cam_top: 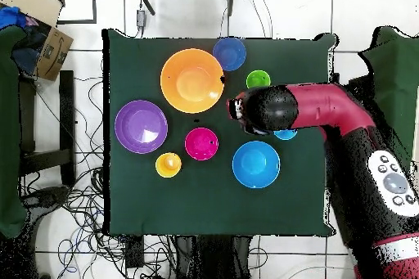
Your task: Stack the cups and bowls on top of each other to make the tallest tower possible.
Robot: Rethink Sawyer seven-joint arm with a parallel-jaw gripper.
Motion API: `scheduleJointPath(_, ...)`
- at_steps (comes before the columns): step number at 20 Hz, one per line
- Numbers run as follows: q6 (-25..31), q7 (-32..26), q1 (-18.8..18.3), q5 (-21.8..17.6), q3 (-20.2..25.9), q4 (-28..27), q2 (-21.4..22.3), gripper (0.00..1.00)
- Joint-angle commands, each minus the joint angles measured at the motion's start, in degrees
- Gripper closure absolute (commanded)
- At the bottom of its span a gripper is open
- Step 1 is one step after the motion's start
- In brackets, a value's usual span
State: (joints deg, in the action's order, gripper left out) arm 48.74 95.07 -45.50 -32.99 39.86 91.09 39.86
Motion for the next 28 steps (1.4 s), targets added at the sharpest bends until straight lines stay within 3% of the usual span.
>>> scheduleJointPath(1,6.43,7.69,5.63,1.97,-6.10,8.00,1.90,1.00)
scheduleJointPath(20,4.84,22.21,17.83,15.59,-18.13,21.77,11.81,1.00)
scheduleJointPath(28,-0.75,27.13,22.40,18.53,-19.94,25.98,12.54,1.00)
